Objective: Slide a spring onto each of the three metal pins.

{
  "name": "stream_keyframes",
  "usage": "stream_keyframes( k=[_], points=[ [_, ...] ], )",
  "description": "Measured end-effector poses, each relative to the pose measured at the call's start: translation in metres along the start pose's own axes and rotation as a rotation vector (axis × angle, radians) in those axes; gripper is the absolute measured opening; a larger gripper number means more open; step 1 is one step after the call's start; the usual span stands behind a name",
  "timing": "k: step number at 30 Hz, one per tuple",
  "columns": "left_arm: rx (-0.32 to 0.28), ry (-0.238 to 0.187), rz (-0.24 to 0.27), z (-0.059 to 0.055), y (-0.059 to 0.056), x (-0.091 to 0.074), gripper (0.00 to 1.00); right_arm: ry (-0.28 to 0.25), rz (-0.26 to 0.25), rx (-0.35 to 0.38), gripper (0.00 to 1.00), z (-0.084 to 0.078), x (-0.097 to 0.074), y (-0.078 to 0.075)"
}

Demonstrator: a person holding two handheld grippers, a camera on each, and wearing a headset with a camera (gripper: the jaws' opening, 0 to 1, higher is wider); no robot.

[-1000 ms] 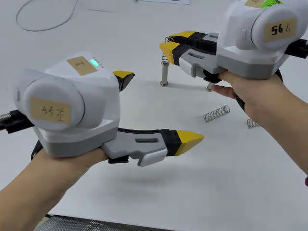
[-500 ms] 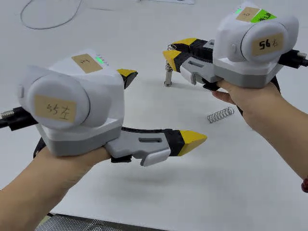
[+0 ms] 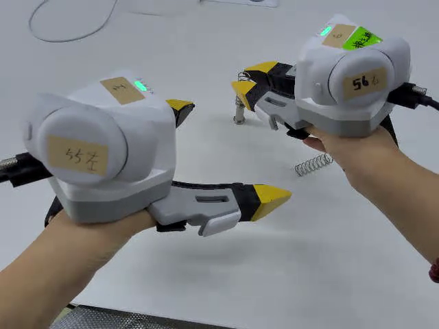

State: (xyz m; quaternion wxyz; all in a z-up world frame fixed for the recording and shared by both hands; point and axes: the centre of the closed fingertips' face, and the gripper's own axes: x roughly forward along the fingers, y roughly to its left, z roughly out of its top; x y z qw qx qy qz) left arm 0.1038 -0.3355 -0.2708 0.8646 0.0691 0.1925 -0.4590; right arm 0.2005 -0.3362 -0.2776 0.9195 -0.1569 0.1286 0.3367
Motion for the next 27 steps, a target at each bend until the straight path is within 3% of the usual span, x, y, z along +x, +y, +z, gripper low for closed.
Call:
stream_keyframes(
  k=[17, 27],
  points=[
    [-0.002, 0.009, 0.002, -0.002, 0.001, -0.001, 0.95, 0.061, 0.01, 0.052, 0.12, -0.021, 0.008, 0.004],
    [-0.001, 0.014, 0.003, -0.003, 0.002, -0.001, 0.95, 0.07, 0.01, 0.071, 0.12, -0.025, 0.01, 0.005]
  ],
)
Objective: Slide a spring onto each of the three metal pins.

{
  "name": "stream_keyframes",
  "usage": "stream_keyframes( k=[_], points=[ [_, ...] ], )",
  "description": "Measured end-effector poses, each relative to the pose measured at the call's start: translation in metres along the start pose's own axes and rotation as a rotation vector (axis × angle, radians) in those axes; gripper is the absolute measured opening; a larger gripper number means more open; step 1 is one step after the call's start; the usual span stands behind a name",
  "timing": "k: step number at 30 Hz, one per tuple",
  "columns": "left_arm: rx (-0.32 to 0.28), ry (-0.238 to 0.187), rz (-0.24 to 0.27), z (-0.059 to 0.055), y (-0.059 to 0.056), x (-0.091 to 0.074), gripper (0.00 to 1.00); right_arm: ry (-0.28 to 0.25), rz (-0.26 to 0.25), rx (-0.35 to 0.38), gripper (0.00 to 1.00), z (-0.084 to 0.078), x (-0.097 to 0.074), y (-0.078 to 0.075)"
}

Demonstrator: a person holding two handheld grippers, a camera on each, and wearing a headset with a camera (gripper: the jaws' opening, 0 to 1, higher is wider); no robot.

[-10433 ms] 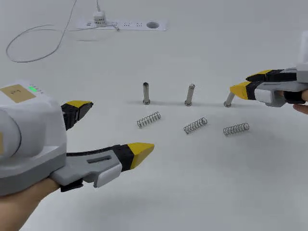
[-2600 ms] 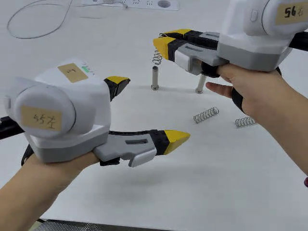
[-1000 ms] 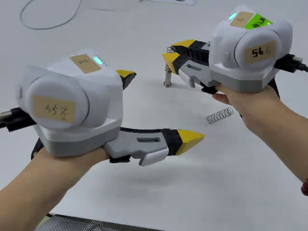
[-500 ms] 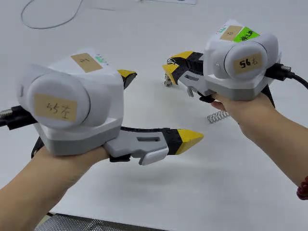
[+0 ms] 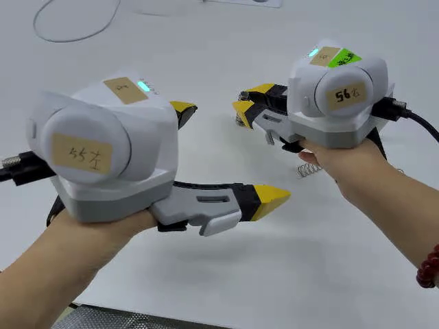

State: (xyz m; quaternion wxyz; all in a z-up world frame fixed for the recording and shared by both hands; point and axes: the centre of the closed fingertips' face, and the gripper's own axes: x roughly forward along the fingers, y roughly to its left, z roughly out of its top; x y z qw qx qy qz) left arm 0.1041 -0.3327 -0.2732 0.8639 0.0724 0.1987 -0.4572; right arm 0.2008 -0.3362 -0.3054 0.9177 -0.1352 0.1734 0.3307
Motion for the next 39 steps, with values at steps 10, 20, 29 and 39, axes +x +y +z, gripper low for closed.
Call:
stream_keyframes(
  k=[10, 20, 29, 39],
  points=[
    [-0.006, 0.005, 0.0, -0.002, -0.001, 0.0, 0.94, -0.001, -0.002, 0.036, 0.18, 0.002, -0.002, 0.0],
    [-0.005, 0.012, -0.004, -0.004, -0.003, 0.0, 0.94, -0.046, 0.002, 0.069, 0.23, 0.021, -0.016, 0.001],
    [-0.006, 0.017, -0.004, -0.003, -0.003, 0.001, 0.94, -0.044, -0.02, 0.075, 0.3, 0.026, -0.033, -0.006],
    [0.014, 0.03, -0.009, -0.001, -0.006, 0.004, 0.92, -0.025, -0.049, 0.114, 0.44, 0.025, -0.055, -0.016]
  ],
)
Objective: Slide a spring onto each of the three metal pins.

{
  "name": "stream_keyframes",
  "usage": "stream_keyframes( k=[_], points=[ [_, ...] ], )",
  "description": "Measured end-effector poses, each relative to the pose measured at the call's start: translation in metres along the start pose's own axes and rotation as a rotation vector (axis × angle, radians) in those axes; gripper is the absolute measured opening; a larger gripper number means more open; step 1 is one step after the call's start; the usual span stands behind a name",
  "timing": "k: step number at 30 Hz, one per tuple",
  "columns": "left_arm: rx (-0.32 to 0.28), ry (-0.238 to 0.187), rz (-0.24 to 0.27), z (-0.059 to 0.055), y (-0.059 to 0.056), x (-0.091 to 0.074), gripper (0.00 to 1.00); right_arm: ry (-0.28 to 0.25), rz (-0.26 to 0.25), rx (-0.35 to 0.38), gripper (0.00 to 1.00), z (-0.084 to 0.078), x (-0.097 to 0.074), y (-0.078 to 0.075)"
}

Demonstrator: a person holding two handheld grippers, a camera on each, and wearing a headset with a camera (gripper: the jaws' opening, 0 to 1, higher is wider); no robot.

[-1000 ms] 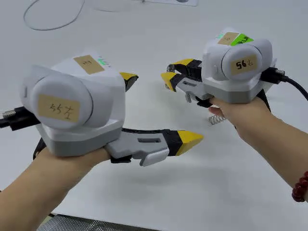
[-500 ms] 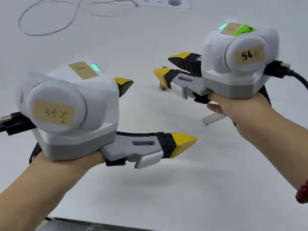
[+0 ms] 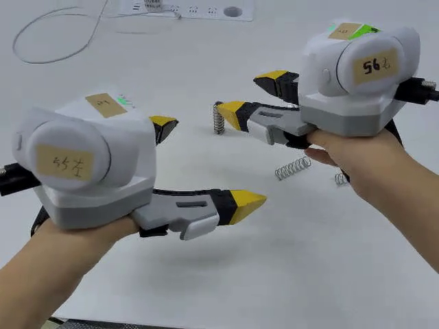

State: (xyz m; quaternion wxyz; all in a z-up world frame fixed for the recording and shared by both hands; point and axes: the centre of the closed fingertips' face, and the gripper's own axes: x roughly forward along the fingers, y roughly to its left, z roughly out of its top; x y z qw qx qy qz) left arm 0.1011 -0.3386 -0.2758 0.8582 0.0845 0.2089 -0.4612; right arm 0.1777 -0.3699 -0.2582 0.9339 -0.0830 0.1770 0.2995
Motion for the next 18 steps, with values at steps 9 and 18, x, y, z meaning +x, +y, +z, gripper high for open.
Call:
stream_keyframes(
  k=[9, 18],
  points=[
    [0.004, 0.018, -0.011, 0.0, -0.002, 0.004, 0.86, 0.017, -0.037, 0.041, 0.58, -0.003, -0.023, -0.015],
    [0.01, 0.026, -0.024, 0.003, -0.004, 0.01, 0.8, 0.022, -0.06, 0.054, 0.64, -0.011, -0.046, -0.021]
  ],
)
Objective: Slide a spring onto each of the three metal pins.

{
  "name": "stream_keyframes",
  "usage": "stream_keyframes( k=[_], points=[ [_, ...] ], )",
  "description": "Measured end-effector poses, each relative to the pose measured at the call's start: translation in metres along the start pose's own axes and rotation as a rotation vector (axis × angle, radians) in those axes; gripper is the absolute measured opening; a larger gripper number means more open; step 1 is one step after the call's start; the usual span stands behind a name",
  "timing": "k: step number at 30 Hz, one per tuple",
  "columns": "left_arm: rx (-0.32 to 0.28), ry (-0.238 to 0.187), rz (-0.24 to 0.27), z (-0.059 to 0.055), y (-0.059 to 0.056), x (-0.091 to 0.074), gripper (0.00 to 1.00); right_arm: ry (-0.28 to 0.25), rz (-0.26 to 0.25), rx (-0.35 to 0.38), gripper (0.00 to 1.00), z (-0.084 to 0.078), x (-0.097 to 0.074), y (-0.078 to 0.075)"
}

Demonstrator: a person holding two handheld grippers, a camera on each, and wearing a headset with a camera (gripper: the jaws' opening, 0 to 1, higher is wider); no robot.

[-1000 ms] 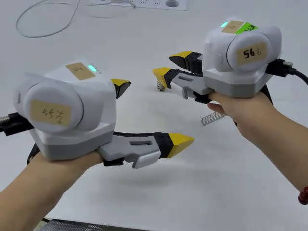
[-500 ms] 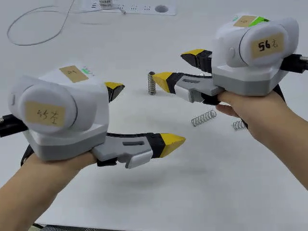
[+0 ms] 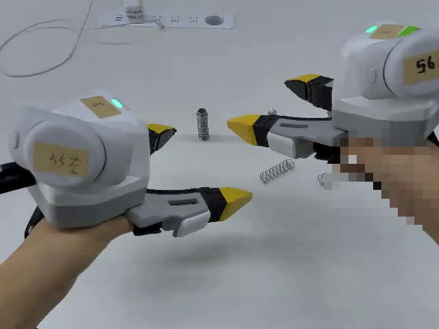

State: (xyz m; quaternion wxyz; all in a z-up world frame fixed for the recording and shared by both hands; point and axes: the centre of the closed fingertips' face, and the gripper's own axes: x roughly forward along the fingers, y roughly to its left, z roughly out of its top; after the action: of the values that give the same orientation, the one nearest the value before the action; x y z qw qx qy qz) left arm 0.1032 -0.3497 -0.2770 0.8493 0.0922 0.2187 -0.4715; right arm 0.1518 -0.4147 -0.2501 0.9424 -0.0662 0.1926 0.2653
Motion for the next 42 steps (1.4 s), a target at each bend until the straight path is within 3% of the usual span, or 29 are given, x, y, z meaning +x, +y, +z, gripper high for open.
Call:
stream_keyframes(
  k=[11, 22, 31, 42],
  points=[
    [-0.03, 0.009, -0.03, 0.002, -0.003, 0.011, 0.75, 0.029, -0.023, 0.01, 0.65, -0.019, -0.033, -0.011],
    [-0.073, 0.014, -0.074, 0.004, -0.009, 0.025, 0.64, 0.048, -0.049, 0.028, 0.65, -0.036, -0.055, -0.016],
    [-0.044, 0.062, -0.11, -0.008, -0.018, 0.042, 0.57, 0.061, -0.064, 0.048, 0.64, -0.048, -0.069, -0.023],
    [-0.028, 0.086, -0.135, -0.017, -0.027, 0.066, 0.42, 0.075, -0.076, 0.069, 0.61, -0.061, -0.075, -0.026]
  ],
)
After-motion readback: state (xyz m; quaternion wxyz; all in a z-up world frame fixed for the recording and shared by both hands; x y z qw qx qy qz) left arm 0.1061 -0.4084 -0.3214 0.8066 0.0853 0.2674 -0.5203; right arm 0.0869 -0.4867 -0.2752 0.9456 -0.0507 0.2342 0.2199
